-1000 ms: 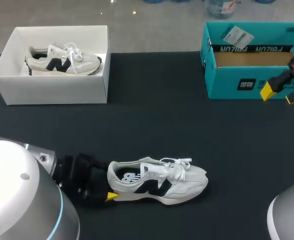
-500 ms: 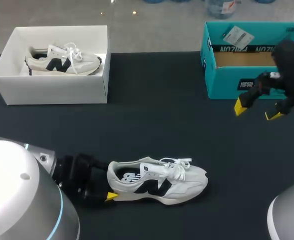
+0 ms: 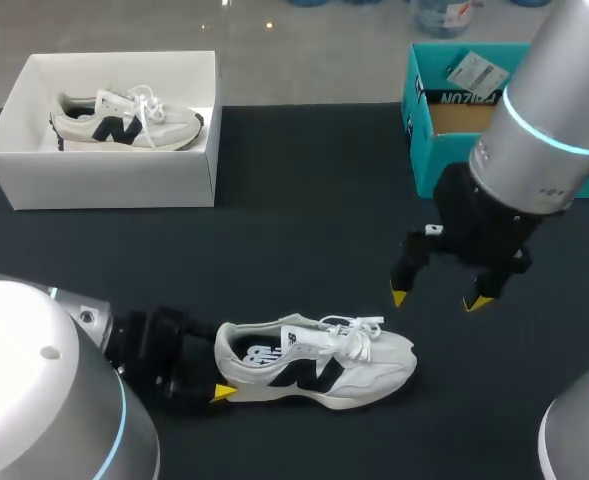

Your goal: Take the shoe out of the shoebox, open the shoe tongue, remove and reinsert the insole, then place the shoe into the shoebox

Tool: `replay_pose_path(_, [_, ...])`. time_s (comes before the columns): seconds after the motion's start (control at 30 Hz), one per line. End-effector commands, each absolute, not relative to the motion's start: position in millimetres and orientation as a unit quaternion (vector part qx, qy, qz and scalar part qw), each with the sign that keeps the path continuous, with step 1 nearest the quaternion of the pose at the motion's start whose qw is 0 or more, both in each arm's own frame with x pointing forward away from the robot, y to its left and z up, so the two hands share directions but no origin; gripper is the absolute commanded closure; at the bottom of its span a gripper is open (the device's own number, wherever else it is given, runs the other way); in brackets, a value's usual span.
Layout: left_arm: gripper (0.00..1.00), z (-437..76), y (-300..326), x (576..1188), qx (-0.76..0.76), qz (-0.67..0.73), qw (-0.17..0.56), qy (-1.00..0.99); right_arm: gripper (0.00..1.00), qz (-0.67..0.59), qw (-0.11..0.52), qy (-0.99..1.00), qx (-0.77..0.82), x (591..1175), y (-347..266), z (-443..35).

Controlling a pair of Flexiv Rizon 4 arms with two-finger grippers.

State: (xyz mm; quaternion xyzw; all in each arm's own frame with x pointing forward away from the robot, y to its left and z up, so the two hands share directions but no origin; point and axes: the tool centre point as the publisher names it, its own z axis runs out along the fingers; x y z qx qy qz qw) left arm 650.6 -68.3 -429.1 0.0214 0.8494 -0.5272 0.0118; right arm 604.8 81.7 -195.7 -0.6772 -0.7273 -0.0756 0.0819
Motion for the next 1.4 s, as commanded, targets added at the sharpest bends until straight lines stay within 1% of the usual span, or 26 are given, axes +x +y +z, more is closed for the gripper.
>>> replay_pose_path(0.03, [1.0,-435.6,-65.6,651.7,0.021,-0.526,0.011,0.85,0.0,-0.021,0.084,-0.732,-0.676,619.8,109.2,-199.2])
replay_pose_path(0.97, [1.0,-435.6,-65.6,651.7,0.021,-0.526,0.011,0.85,0.0,-0.021,0.084,-0.732,-0.676,619.8,109.2,-199.2])
replay_pose_path(1.2, [1.0,-435.6,-65.6,651.7,0.021,-0.526,0.011,0.85,0.0,0.001,0.008,-0.751,-0.661,632.1,135.5,-194.2])
replay_pose_path(1.27, [1.0,-435.6,-65.6,651.7,0.021,-0.526,0.011,0.85,0.0,-0.033,0.001,-0.763,-0.646,633.5,145.8,-199.5])
replay_pose_path(1.4, [1.0,-435.6,-65.6,651.7,0.021,-0.526,0.011,0.85,0.0,-0.028,-0.008,-0.766,-0.642,636.5,164.7,-215.2])
